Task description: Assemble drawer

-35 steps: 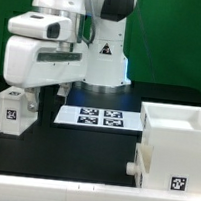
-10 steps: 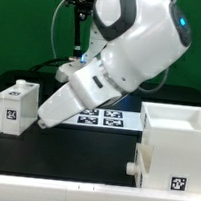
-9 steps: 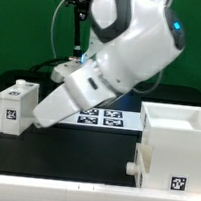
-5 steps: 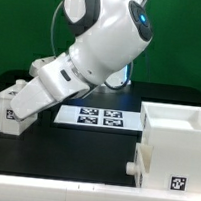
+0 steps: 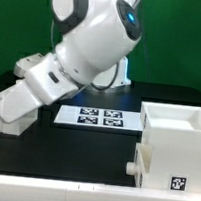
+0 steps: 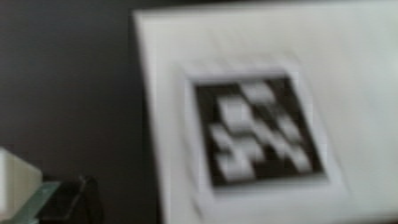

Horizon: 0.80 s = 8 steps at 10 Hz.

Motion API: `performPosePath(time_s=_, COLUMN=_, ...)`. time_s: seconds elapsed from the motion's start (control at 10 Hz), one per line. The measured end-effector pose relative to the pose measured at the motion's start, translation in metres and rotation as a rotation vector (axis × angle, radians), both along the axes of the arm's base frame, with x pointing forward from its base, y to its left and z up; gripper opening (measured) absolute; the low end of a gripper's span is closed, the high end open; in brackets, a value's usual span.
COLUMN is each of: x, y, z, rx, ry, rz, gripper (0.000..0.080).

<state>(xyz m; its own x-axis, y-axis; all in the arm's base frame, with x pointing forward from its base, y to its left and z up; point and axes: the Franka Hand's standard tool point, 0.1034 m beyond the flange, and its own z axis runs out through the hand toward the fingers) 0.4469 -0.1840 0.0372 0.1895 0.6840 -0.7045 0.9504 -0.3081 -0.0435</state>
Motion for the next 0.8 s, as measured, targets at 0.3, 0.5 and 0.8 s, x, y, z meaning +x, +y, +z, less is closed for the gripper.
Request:
performPosePath(time_s=0.3, x=-0.0005, y=0.0022, z=-0.0018, rx=0.008, ry=-0.004, rz=-0.003, gripper=0.0496)
performPosePath(time_s=0.5, x=-0.0006, y=0.0025, z=-0.002, rx=0.008, ry=-0.004, rz=-0.004, gripper=0.0188)
performPosePath(time_s=0.8, x=-0.0015, y=0.0042, z=-0.0014, rx=0.003, ry=0.007, rz=-0.008, gripper=0.0062)
